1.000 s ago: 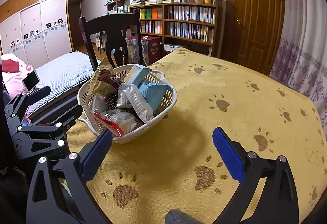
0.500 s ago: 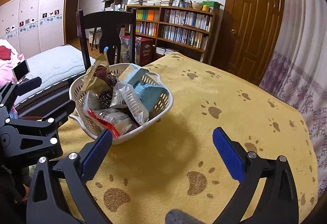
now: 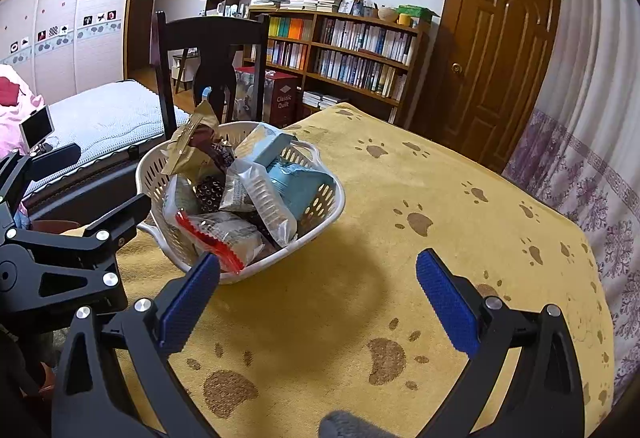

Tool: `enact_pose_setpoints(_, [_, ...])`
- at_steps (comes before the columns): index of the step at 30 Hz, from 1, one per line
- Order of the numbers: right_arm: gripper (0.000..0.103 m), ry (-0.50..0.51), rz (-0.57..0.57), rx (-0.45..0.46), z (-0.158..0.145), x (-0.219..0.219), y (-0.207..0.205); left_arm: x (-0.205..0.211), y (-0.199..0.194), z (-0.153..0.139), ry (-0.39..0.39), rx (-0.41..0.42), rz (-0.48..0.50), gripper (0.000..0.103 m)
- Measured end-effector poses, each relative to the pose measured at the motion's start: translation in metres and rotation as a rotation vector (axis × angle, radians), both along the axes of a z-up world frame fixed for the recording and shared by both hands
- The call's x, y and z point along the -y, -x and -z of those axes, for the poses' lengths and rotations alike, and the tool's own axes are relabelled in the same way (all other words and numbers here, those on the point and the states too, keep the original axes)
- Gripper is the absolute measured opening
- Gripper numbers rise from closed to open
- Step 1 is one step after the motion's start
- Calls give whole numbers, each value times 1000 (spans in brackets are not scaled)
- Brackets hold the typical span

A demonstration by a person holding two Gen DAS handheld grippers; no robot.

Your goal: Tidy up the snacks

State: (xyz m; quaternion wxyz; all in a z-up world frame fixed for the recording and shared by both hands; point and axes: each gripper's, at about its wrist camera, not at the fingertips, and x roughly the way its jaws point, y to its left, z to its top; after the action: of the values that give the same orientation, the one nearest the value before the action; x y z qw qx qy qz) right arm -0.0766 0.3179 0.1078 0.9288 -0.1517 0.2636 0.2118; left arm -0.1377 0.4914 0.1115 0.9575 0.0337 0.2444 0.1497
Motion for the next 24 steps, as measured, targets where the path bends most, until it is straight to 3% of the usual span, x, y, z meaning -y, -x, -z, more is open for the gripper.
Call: enact_pose_setpoints(24, [98, -1, -22, -1, 0, -3, 1, 0, -1, 0, -2, -2, 1, 100])
